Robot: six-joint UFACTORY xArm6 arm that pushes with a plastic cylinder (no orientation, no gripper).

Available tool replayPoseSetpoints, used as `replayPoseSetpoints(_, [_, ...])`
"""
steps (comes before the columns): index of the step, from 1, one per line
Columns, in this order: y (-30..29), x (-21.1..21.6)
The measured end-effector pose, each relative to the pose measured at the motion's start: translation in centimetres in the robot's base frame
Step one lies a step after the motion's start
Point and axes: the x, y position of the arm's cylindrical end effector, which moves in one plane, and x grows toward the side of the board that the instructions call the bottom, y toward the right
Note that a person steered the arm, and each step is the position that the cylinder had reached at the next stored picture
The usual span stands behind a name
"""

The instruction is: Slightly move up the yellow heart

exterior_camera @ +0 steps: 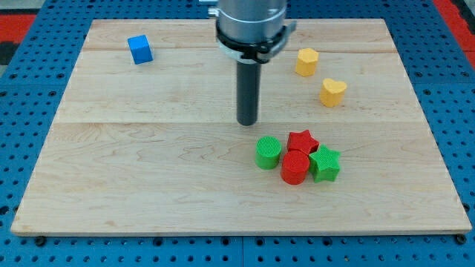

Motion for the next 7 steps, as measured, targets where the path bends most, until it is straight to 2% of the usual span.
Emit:
replayPoseSetpoints(2, [-0.2,-0.4])
replayPoseSetpoints(3, [1.8,-0.2])
replayPoseSetpoints(5, [11.2,0.0])
replayPoseSetpoints(6, [16.1,-1.7])
replayPoseSetpoints(7, [18.9,-7.6])
